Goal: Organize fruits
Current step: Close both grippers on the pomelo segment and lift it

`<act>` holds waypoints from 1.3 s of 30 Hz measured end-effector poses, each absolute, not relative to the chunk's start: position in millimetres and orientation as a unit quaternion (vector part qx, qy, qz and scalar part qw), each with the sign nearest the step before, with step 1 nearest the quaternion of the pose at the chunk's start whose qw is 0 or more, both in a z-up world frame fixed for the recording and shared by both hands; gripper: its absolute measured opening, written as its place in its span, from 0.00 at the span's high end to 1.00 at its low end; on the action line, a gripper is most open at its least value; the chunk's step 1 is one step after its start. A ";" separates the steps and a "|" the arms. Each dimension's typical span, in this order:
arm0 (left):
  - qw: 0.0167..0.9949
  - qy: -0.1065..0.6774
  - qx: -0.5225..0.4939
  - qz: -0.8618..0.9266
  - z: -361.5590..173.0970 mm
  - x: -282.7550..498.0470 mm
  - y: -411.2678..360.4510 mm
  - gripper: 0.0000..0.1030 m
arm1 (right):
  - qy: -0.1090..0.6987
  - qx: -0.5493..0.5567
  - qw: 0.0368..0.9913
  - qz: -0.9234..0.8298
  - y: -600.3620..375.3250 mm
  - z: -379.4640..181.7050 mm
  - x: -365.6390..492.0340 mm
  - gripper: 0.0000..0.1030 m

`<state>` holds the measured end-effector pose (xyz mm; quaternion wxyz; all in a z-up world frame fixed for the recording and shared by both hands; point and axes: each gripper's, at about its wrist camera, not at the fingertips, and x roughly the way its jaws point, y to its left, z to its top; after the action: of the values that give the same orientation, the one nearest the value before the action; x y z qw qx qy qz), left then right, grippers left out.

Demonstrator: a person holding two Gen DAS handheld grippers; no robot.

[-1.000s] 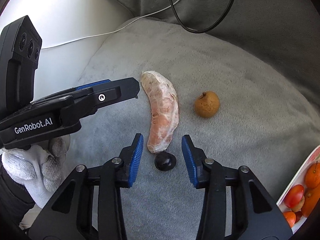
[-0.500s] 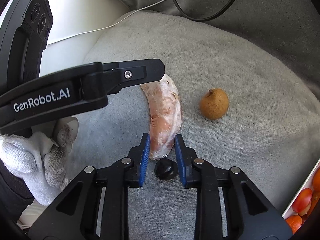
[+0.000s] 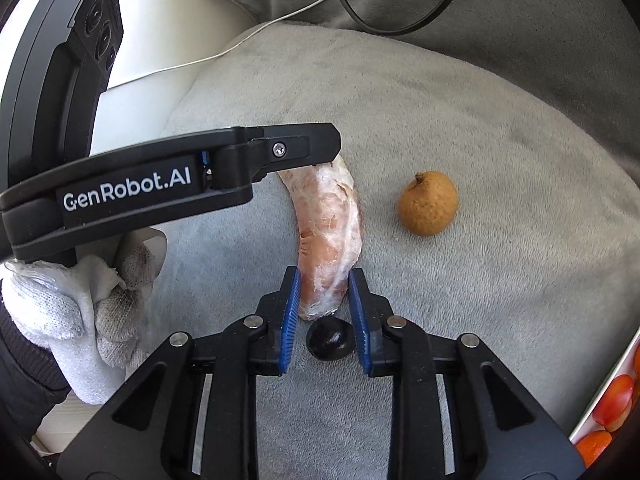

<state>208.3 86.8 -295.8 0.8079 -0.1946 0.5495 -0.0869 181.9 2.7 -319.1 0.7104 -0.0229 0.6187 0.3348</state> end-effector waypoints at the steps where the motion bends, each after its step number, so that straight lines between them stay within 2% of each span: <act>1: 0.808 0.549 -0.194 -0.091 -296.0 209.3 84.7 0.51 | 0.618 -0.024 0.711 0.335 2.1 -318.7 181.6 0.75; 2: 0.807 0.549 -0.195 -0.095 -295.7 209.6 83.0 0.55 | 0.618 -0.025 0.711 0.335 1.0 -317.9 181.0 0.75; 19: 0.824 0.525 -0.190 -0.096 -282.0 201.6 79.0 0.56 | 0.595 -0.051 0.731 0.329 4.3 -300.4 166.3 0.76; 39: 0.847 0.493 -0.168 -0.110 -224.3 193.9 62.8 0.57 | 0.555 -0.041 0.764 0.326 -32.5 -249.0 151.2 0.77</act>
<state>193.9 62.8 -224.3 0.8468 -0.1676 0.4926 -0.1102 151.2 -32.5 -249.0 0.7641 -0.0406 0.5551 0.3262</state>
